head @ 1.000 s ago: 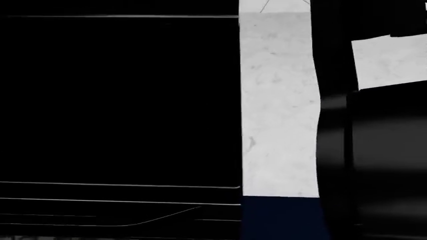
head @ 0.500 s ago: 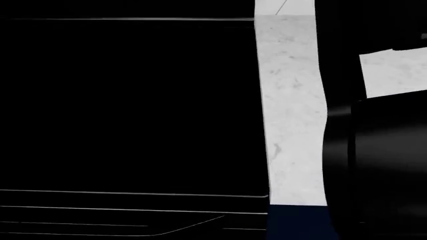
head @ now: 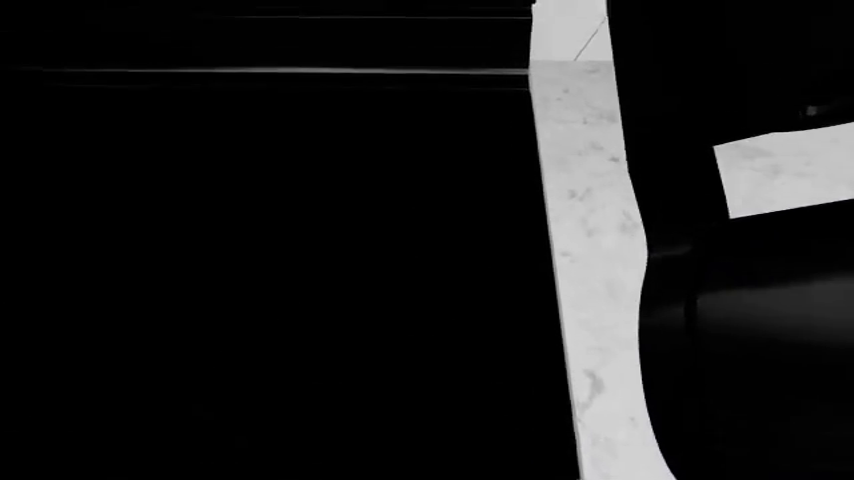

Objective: Press the stop button on the microwave

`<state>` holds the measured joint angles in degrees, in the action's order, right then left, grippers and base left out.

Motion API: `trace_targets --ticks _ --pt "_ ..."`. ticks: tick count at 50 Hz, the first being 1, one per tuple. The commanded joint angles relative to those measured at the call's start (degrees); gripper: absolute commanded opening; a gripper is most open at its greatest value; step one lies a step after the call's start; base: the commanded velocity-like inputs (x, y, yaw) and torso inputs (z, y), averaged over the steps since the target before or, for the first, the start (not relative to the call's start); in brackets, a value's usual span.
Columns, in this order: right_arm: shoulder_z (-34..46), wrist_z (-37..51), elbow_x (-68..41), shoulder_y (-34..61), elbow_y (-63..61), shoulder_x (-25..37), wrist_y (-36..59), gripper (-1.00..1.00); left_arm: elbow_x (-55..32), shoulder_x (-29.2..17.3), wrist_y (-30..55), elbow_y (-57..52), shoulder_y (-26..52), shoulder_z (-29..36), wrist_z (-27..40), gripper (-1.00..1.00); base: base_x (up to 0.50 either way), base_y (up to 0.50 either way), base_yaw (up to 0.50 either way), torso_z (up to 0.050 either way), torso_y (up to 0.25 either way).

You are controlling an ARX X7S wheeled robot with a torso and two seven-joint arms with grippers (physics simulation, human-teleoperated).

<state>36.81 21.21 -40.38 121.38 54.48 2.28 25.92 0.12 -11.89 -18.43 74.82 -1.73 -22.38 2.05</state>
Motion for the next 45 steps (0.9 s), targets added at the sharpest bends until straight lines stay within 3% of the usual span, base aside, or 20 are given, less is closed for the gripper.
trace_targets --ticks 1,25,29,45 --pt "0.76 0.45 0.24 0.32 0.56 0.04 -0.94 1.0 0.0 0.06 0.01 0.17 -0.1 0.0 0.0 1.0 0.0 0.0 0.0 0.05 0.098" --pt "0.53 0.91 -1.88 -0.74 -6.27 2.13 -0.11 1.0 0.0 0.06 0.01 0.17 -0.1 0.0 0.0 1.0 0.08 0.0 0.0 0.05 0.098" --pt "0.15 1.18 -1.83 -0.76 -6.52 2.45 -1.32 1.0 0.0 0.06 0.01 0.17 -0.1 0.0 0.0 1.0 0.5 -0.03 0.0 0.05 0.099" --pt "-0.97 3.42 -2.42 0.51 -10.3 2.91 -2.45 1.0 0.0 0.06 0.01 0.17 -0.1 0.0 0.0 1.0 0.0 0.0 0.0 0.05 0.099"
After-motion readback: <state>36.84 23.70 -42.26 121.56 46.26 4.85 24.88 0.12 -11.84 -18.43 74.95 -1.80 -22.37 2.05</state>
